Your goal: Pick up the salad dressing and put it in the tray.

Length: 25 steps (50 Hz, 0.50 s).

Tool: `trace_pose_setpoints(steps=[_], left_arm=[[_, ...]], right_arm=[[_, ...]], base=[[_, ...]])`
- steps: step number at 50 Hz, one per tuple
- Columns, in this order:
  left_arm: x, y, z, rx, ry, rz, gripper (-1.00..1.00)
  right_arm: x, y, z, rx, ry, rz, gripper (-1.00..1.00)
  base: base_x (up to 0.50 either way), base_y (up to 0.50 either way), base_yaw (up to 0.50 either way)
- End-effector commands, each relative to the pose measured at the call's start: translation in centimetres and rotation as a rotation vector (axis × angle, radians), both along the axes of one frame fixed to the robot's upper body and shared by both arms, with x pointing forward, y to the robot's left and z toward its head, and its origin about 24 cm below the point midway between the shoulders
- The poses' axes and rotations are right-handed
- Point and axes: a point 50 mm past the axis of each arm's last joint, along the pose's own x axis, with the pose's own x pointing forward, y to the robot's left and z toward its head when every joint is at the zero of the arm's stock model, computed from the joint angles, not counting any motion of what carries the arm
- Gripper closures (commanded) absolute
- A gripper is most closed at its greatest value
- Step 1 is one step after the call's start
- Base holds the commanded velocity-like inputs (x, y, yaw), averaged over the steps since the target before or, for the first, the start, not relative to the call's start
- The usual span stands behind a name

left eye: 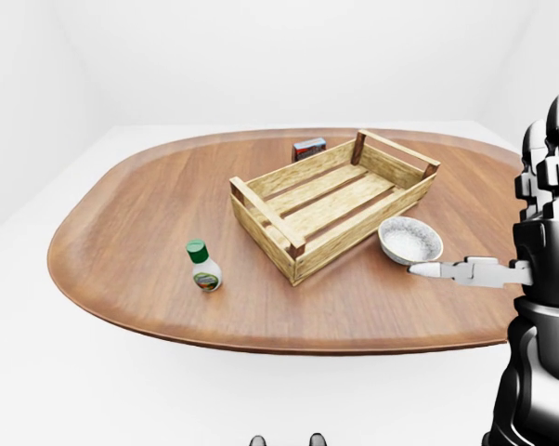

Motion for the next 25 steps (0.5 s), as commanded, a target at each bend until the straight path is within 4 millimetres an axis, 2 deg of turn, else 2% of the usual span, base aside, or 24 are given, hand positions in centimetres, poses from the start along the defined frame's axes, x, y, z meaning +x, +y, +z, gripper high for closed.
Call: trace_pose_setpoints(steps=[1, 10, 18, 25], left_arm=[[0.0, 0.0, 0.0, 0.004, 0.003, 0.000, -1.00], [0.2, 0.0, -0.2, 0.004, 0.015, 0.001, -1.00], [0.2, -0.1, -0.2, 0.007, 0.012, -0.001, -1.00], [0.1, -0.1, -0.1, 0.008, 0.005, -0.002, -1.00]], right_arm=[[0.4, -0.2, -0.7, 0.005, 0.040, -0.014, -1.00], [-0.1, -0.3, -0.4, 0.056, 0.015, 0.048, -1.00], [-0.6, 0.0, 0.2, 0.083, -0.028, 0.112, -1.00], [-0.6, 0.1, 0.1, 0.082, -0.016, 0.120, -1.00]], base=[[0.43, 0.32, 0.00], [0.47, 0.23, 0.00], [0.50, 0.02, 0.00], [0.50, 0.00, 0.00]])
